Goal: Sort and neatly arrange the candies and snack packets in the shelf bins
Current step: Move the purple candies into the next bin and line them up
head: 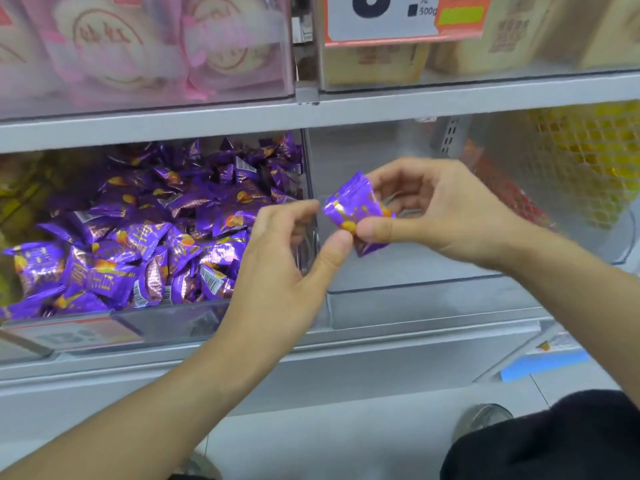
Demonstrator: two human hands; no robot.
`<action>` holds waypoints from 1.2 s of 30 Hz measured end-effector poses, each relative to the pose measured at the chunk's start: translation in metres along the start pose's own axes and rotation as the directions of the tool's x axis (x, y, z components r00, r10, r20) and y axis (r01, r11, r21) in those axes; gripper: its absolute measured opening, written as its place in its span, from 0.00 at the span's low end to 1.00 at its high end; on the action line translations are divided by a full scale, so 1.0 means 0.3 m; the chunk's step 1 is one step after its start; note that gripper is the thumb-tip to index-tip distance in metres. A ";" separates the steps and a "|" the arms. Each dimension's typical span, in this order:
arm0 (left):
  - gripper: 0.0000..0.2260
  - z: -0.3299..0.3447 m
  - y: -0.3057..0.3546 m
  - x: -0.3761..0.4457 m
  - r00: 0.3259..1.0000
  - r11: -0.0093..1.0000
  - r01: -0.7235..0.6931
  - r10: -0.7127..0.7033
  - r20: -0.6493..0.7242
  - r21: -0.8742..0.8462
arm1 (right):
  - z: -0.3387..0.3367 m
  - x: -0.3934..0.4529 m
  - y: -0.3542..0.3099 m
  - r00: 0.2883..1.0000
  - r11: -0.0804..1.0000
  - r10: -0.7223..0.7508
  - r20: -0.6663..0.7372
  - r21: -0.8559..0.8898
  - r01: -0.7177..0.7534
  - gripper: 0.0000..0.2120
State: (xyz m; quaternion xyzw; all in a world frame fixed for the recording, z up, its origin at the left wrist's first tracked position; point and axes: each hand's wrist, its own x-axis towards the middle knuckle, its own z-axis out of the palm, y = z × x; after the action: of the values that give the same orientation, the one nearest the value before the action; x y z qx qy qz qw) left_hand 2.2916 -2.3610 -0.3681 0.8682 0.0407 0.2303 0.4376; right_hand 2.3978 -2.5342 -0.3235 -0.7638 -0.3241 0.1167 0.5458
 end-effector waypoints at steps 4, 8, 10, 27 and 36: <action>0.32 0.000 -0.039 0.004 0.998 0.998 -0.018 0.014 0.068 0.056 | -0.066 0.129 0.065 1.000 0.882 0.010 -0.006 -0.472 -0.011 0.18; 0.36 -0.005 -0.055 0.005 0.992 0.986 -0.094 0.081 0.097 0.138 | -0.052 0.327 0.159 0.994 0.706 0.109 0.032 -0.706 -0.055 0.21; 0.36 -0.012 -0.067 0.005 0.989 0.966 -0.121 0.098 0.112 0.227 | -0.026 0.416 0.220 0.992 0.715 0.121 0.045 -0.696 -0.056 0.24; 0.36 -0.012 -0.107 -0.012 0.987 0.967 -0.127 0.101 0.124 0.223 | 0.086 0.487 0.446 0.988 0.748 0.003 -0.155 -0.655 -0.105 0.36; 0.36 -0.015 -0.111 -0.012 0.987 0.969 -0.122 0.095 0.133 0.216 | 0.095 0.489 0.451 0.932 0.867 0.183 -0.312 -0.397 -0.302 0.32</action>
State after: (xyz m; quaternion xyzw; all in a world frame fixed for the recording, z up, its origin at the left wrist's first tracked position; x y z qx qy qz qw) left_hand 2.2907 -2.3381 -0.3930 0.9253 -0.0081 0.1946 0.3254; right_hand 2.5444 -2.4475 -0.4313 -0.9103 -0.1670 0.0061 0.3787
